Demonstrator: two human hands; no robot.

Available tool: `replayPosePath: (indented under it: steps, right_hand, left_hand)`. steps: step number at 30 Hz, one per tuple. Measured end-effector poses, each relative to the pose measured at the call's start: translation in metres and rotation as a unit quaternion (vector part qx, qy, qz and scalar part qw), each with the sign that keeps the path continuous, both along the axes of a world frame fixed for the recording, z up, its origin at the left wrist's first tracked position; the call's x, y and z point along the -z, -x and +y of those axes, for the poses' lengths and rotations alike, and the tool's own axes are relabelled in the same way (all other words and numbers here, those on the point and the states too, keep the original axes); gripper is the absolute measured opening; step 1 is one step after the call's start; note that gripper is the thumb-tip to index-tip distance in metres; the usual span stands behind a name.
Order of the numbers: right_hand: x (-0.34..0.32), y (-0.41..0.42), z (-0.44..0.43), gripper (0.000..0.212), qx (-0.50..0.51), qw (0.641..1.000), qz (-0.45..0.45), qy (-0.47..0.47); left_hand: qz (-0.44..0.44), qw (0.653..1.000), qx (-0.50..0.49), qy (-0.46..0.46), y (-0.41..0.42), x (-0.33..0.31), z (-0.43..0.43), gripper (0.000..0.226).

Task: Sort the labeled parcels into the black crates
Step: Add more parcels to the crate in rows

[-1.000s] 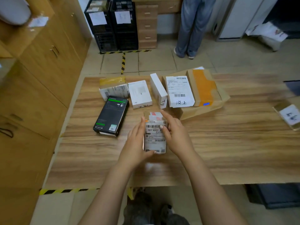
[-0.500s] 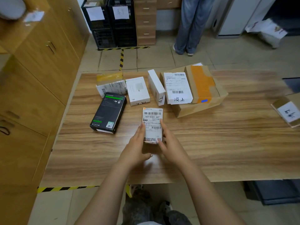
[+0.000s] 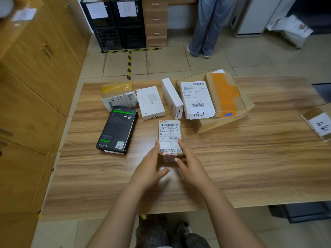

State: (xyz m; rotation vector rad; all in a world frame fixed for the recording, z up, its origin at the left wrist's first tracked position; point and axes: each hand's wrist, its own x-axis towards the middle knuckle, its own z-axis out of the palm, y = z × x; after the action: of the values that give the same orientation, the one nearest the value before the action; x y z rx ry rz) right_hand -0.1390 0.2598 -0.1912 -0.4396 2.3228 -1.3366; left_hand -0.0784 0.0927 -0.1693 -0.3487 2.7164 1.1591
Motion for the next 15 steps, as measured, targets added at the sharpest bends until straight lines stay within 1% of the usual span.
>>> replayPosePath:
  steps: [5, 8, 11, 13, 15]
  right_hand:
    - [0.003, 0.004, -0.003, 0.08, 0.026, 0.999, -0.025, 0.011]
    - [0.002, 0.005, -0.006, 0.074, 0.033, 0.998, -0.037, 0.03]
    - [-0.002, 0.009, -0.01, 0.067, 0.011, 0.999, -0.006, 0.035]
    - [-0.001, 0.012, -0.012, 0.062, -0.015, 1.0, 0.015, 0.005]
    - [0.002, 0.014, -0.016, 0.061, -0.023, 1.0, 0.006, -0.014]
  left_hand:
    - [0.039, 0.999, 0.008, 0.007, 0.006, -0.002, -0.001, 0.093]
    - [0.024, 0.999, 0.017, 0.023, 0.008, -0.001, -0.001, 0.089]
    - [0.02, 0.999, -0.02, 0.024, 0.007, -0.001, -0.006, 0.091]
    - [0.01, 0.998, -0.054, 0.027, 0.004, -0.002, -0.013, 0.09]
    - [0.001, 0.997, -0.076, 0.035, 0.002, -0.001, -0.021, 0.085]
